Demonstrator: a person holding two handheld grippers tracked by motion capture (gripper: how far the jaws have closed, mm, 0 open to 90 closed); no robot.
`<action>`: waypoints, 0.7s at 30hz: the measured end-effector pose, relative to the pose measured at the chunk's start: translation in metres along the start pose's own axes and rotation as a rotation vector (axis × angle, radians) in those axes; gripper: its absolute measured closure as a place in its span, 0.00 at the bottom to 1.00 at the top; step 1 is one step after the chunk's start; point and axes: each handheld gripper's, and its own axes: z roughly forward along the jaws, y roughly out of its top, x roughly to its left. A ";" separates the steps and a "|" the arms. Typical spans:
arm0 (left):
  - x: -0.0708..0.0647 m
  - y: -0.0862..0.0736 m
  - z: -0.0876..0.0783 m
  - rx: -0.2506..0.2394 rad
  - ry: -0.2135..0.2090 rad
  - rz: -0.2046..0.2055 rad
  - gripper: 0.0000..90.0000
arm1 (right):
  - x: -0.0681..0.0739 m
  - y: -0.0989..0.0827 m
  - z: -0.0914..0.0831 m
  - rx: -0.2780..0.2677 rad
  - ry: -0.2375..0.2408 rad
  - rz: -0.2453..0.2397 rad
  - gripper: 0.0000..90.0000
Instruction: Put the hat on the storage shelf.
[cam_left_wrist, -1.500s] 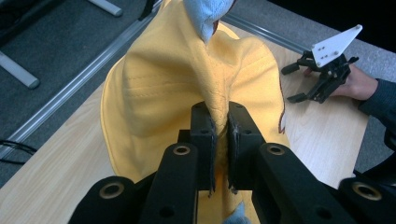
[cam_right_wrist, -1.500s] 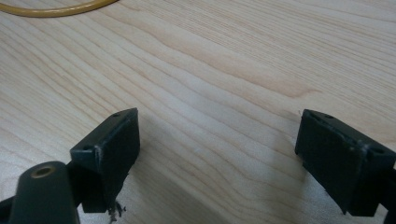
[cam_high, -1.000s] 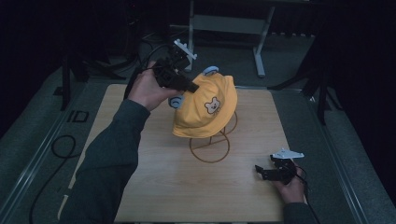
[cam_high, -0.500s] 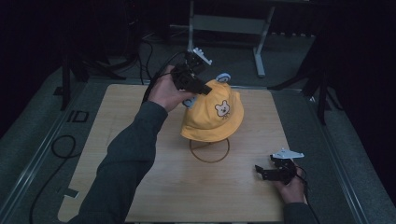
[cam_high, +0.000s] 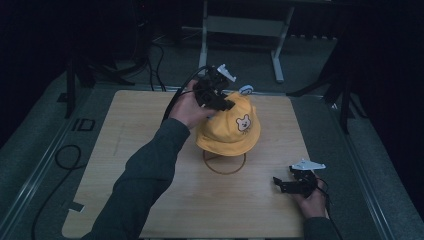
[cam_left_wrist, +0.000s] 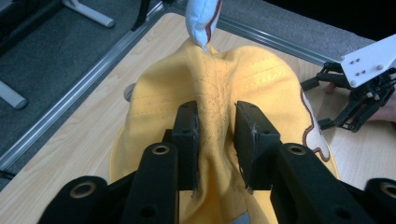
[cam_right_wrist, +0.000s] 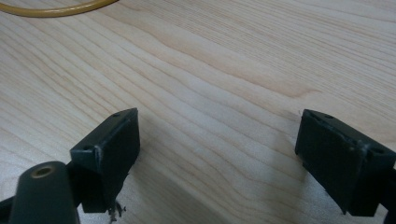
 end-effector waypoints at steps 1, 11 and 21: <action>0.000 0.000 0.001 -0.002 0.001 -0.005 0.77 | 0.000 0.000 0.000 0.000 0.000 0.000 0.15; -0.001 0.000 -0.002 -0.031 0.057 -0.063 0.49 | 0.000 0.000 0.000 0.000 0.000 0.000 0.15; 0.011 -0.007 -0.018 -0.106 0.018 -0.131 0.33 | 0.000 0.000 0.000 0.000 0.000 0.000 0.15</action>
